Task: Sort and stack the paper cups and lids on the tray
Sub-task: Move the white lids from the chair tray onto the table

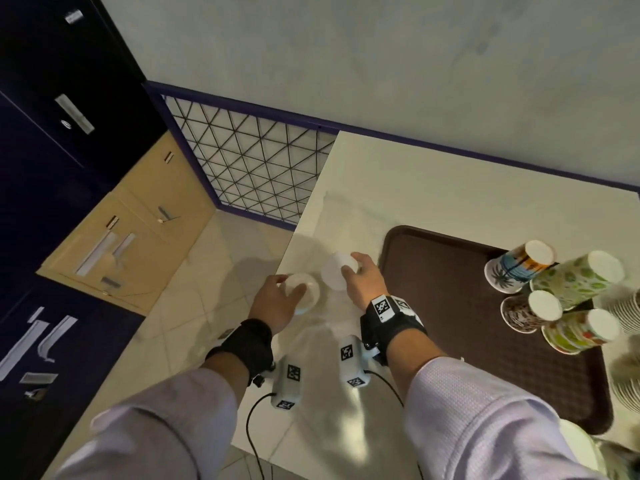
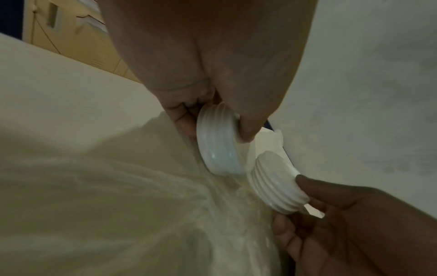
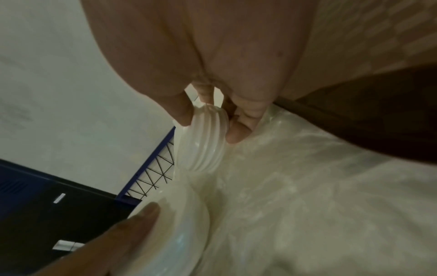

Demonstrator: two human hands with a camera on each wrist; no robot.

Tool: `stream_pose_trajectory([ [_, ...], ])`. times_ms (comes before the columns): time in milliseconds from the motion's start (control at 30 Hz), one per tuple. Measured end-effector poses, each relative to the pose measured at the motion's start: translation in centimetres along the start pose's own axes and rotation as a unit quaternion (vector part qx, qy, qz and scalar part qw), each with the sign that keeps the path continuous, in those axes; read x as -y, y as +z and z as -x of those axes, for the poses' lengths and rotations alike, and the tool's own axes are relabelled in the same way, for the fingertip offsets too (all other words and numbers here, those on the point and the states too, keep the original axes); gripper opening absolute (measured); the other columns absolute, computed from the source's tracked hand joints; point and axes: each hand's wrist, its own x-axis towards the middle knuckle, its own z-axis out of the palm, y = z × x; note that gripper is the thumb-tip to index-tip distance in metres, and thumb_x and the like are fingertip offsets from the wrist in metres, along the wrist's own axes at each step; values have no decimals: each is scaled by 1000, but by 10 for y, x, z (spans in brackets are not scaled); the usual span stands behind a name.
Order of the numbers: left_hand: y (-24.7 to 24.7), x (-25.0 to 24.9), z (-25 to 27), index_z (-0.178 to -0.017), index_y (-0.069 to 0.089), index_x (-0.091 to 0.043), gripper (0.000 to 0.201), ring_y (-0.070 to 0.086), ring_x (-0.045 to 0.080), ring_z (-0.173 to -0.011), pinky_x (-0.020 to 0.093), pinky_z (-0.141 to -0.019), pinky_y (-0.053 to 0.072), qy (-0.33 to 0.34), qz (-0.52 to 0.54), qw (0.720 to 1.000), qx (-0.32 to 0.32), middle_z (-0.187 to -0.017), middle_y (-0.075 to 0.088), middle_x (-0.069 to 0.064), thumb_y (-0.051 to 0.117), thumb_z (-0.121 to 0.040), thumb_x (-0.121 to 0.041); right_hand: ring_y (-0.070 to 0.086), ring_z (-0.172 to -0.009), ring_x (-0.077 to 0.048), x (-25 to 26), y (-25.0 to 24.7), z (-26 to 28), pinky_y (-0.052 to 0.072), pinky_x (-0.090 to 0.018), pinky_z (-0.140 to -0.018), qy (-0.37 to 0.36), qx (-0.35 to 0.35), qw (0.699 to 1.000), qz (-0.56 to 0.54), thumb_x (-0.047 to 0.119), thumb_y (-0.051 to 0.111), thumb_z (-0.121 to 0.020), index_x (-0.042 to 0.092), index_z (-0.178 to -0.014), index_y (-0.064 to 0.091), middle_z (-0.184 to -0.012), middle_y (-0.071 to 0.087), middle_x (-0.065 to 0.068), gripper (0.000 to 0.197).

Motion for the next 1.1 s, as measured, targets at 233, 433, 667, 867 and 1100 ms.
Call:
stream_pose_trajectory([
  [233,-1,14,-14,-129,69,-24,65,66,28,-97,42,-101,56,36,-116,993,-10,-122,60,13,58,-84,-70,45,-127,-38,-2,9,-5,36,-30,-99,-1,8,988,153,17,43,-102,5,-148,41,-142,40,-21,47],
  [433,-1,3,-4,-144,56,-21,50,58,36,-119,39,-108,47,17,-111,993,-22,-133,52,18,62,-99,-42,46,-113,-38,2,19,0,33,-43,-97,-60,-27,942,330,6,45,-88,3,-130,46,-130,46,-16,42],
  [667,-11,-7,9,-150,49,-24,61,52,37,-128,48,-113,42,9,-79,996,-49,-140,47,18,59,-98,-52,39,-116,-37,18,19,5,22,-34,-82,-57,-52,955,288,4,46,-77,14,-139,41,-129,41,-15,63],
  [867,-32,-40,62,-143,52,-29,49,50,29,-126,45,-114,40,82,-31,990,-113,-130,46,8,62,-98,-47,41,-108,-37,62,-5,65,33,-34,-92,-139,-115,962,205,-2,46,-83,15,-144,44,-128,39,-15,63],
  [1100,-58,-78,186,-108,61,-30,7,64,11,-87,24,-78,46,197,44,979,-28,-97,66,-9,56,-104,-34,52,-95,-21,89,-66,186,46,-36,-88,-213,-104,971,34,-1,42,-94,17,-134,48,-109,52,-5,45],
])
